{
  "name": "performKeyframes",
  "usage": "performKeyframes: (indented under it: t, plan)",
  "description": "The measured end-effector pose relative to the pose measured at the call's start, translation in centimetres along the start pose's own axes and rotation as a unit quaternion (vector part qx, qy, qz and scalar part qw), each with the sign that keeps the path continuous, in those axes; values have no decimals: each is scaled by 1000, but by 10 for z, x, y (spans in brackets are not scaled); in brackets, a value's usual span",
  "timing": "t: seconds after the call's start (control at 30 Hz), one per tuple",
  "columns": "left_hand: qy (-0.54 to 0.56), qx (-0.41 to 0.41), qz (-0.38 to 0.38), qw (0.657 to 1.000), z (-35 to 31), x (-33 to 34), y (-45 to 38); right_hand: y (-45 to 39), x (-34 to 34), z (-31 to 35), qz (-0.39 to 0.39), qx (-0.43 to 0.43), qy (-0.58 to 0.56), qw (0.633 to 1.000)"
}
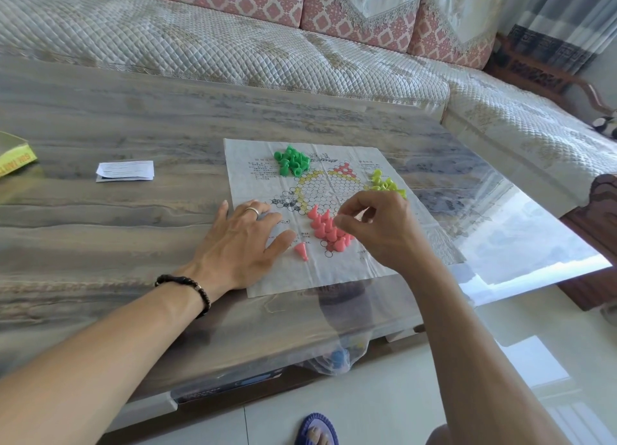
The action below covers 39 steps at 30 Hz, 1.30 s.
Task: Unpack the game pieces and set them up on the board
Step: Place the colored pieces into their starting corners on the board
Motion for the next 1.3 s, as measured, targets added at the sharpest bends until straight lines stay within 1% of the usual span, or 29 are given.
performKeyframes:
  t: [0.13,0.23,0.37,0.57,0.77,0.9,1.07,1.17,1.3]
  plan:
    - [1,-1,0,1000,0,0,0,-2,5,-8,14,20,1,1000]
    - [0,0,-5,1000,0,0,0,-1,12,-10,38,24,34,998]
    - [2,0,-7,1000,0,-1,0,0,13,-8,47,11,77,996]
    - [12,-5,-5,1000,0,0,0,2,29,-1,90,3,143,986]
    - [13,-1,-4,1000,-1,-3,0,2,35,4,107,-6,181,978]
    - [19,-3,-7,1000,0,-2,1,2,36,5,104,-8,184,977]
    - [17,6,-15,1000,-1,-1,0,0,30,17,79,-35,127,988]
    - [13,7,-15,1000,-1,-1,1,5,42,28,108,-57,119,985]
    - [9,7,-16,1000,-1,-2,1,10,61,37,143,-74,153,975]
Point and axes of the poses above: each hand's wrist, its own y-axis away from the middle knuckle, its own x-axis out of the palm, z = x × y, the point moved 9 cm from there along -y, towards the middle knuckle, and after that the axes turned 3 degrees about -z, right-handed, at the moved point
